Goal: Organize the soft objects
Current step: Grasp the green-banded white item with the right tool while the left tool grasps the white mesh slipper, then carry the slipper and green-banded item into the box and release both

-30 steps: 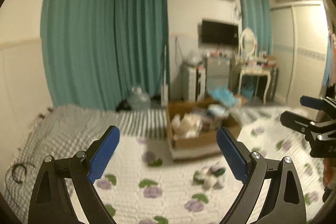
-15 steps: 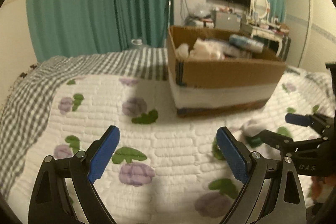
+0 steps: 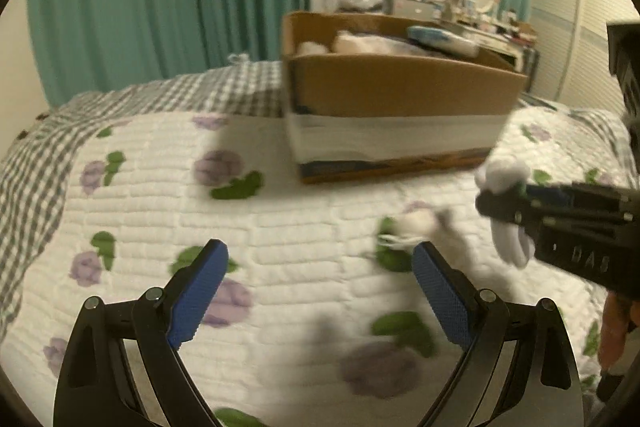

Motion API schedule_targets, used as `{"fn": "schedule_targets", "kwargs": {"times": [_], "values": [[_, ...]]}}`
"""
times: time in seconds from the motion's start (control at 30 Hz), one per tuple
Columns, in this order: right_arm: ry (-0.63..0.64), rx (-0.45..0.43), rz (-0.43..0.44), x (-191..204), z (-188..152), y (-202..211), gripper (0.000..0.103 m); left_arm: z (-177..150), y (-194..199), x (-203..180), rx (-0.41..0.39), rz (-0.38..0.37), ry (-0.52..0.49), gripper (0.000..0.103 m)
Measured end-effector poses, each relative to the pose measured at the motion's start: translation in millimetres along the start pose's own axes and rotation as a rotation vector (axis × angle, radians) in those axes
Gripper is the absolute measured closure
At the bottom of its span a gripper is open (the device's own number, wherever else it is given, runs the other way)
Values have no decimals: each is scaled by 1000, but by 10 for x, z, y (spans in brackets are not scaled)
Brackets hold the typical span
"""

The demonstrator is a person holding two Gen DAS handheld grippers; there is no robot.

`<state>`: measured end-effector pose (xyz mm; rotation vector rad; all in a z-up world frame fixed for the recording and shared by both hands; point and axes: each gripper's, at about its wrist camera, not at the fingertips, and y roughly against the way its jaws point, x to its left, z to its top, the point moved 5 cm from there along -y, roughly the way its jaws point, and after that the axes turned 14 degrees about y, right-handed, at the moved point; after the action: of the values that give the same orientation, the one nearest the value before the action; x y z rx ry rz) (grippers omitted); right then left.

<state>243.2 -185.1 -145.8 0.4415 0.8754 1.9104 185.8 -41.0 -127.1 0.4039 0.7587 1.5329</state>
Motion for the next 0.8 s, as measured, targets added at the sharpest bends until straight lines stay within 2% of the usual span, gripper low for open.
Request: {"fn": "schedule_targets", "kwargs": {"times": [0.1,0.23,0.4,0.47,0.5,0.57,0.6,0.8], "values": [[0,-6,-68,-157,-45,155,69,-77,-18,-213,32,-39,-23,8],[-2,49,-160,-350,-121,147,69,-189,-195,-438,80,-56,-29,8],[-23,77,-153,-545,-198,146,69,-218,-498,-601,91,-40,-90,10],[-16,77,-165,-596,-206,173,69,-224,-590,-619,99,-43,-99,24],[-20,74,-163,-607,-209,185,69,-218,-618,-620,109,-45,-98,34],[-60,68,-133,-615,-223,219,69,-203,-636,-601,117,-55,-89,39],[-80,58,-115,-622,-225,256,69,-196,-609,-602,115,-74,-88,51],[-93,27,-99,-519,-203,341,69,-158,-366,-583,107,-121,-113,57]]}}
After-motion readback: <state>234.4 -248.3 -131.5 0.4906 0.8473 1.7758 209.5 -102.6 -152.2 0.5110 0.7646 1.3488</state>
